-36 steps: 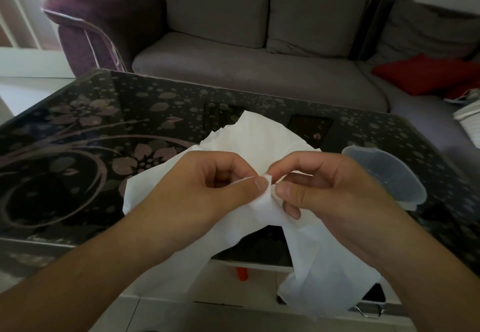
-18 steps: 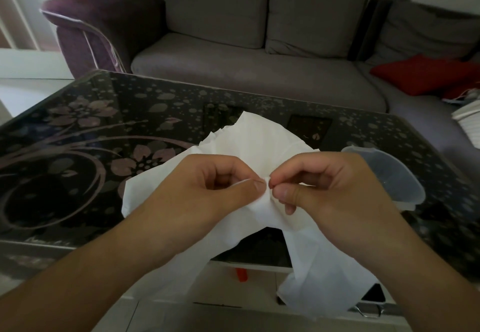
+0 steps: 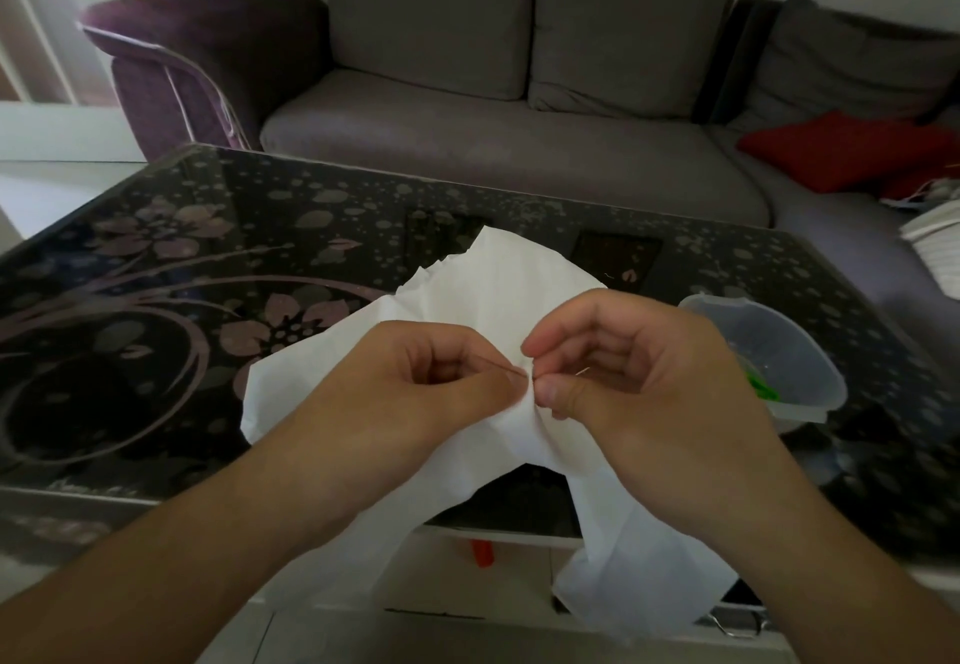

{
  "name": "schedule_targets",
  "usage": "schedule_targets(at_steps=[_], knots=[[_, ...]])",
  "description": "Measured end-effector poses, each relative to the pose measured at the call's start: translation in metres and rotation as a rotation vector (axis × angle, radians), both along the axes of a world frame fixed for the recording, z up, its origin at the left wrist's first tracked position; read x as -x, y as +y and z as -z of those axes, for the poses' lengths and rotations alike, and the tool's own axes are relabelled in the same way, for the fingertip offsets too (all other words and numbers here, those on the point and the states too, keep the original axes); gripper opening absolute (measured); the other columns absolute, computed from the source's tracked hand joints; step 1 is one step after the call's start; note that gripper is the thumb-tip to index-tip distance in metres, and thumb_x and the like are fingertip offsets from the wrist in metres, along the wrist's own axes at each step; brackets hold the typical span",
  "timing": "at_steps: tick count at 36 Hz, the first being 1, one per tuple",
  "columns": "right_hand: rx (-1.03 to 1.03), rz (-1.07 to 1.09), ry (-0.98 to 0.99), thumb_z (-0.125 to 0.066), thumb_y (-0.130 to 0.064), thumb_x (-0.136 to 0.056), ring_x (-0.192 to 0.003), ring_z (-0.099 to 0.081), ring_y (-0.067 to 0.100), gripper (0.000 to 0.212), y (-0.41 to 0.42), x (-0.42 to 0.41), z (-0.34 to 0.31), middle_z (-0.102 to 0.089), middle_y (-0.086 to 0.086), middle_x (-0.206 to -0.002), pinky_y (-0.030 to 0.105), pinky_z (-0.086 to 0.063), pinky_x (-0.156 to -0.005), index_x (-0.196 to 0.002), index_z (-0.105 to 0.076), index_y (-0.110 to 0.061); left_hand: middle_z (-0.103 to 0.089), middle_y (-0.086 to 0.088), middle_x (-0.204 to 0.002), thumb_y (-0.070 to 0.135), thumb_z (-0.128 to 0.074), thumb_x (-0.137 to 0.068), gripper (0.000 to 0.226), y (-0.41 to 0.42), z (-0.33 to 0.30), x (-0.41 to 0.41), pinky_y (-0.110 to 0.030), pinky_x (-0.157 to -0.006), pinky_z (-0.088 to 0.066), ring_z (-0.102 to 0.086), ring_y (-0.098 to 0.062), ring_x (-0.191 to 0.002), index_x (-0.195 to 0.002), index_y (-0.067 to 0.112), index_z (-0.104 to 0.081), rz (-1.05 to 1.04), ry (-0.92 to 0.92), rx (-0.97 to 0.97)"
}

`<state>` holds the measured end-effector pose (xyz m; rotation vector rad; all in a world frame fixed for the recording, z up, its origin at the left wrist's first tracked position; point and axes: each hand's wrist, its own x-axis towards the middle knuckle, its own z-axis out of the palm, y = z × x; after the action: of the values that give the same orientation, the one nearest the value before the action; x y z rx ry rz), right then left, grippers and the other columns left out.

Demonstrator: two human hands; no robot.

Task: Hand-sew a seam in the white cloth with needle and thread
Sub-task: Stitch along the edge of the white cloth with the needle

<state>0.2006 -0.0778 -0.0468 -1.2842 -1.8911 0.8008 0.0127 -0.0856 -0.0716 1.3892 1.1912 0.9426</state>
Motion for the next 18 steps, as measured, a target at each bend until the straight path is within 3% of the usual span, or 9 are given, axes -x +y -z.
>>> schedule_targets(at_steps=[3, 6, 11, 15, 18], knots=[[-0.095, -0.021, -0.074, -0.076, -0.013, -0.089, -0.104, -0.065, -0.002, 0.030, 0.001, -0.002, 0.001, -0.070, -0.027, -0.098, 0.011, -0.050, -0.091, -0.097, -0.072, -0.041, -0.080, 0.006, -0.094, 0.033, -0.071, -0.088, 0.013, 0.002, 0.001, 0.001, -0.032, -0.090, -0.054, -0.073, -0.012, -0.095, -0.085, 0.027, -0.083, -0.016, -0.012, 0.017], [-0.153, -0.081, -0.093, -0.077, -0.016, -0.088, -0.120, -0.057, -0.001, 0.033, 0.003, -0.004, 0.000, -0.067, -0.028, -0.115, 0.013, -0.046, -0.097, -0.108, -0.072, -0.042, -0.080, 0.002, -0.094, 0.031, -0.072, -0.087, 0.014, 0.003, 0.001, 0.001, -0.035, -0.094, -0.054, -0.074, -0.016, -0.097, -0.084, 0.024, -0.083, -0.025, -0.034, 0.010], [-0.240, -0.154, -0.011, -0.082, -0.009, -0.083, -0.110, -0.066, 0.005, 0.024, 0.002, 0.001, 0.006, -0.073, -0.017, -0.103, 0.011, -0.045, -0.095, -0.098, -0.079, -0.028, -0.079, -0.006, -0.096, 0.031, -0.071, -0.084, 0.016, 0.002, 0.000, 0.001, -0.044, -0.107, -0.051, -0.074, -0.022, -0.102, -0.085, 0.022, -0.083, -0.010, -0.038, -0.011], [-0.226, -0.094, 0.130, -0.079, -0.006, -0.083, -0.099, -0.070, 0.013, 0.018, 0.005, 0.003, 0.012, -0.075, -0.014, -0.090, 0.018, -0.052, -0.089, -0.086, -0.081, -0.024, -0.076, -0.007, -0.083, 0.025, -0.073, -0.088, 0.012, 0.003, 0.001, 0.002, -0.031, -0.085, -0.048, -0.067, -0.012, -0.081, -0.083, 0.019, -0.082, -0.013, -0.040, -0.013], [-0.187, -0.107, 0.174, -0.077, -0.003, -0.084, -0.099, -0.071, 0.018, 0.021, 0.005, 0.003, 0.013, -0.076, -0.012, -0.088, 0.026, -0.055, -0.090, -0.083, -0.080, -0.023, -0.075, 0.001, -0.078, 0.028, -0.073, -0.087, 0.013, 0.002, 0.002, 0.000, -0.026, -0.080, -0.045, -0.066, -0.007, -0.078, -0.081, 0.021, -0.082, -0.007, -0.030, -0.011]])
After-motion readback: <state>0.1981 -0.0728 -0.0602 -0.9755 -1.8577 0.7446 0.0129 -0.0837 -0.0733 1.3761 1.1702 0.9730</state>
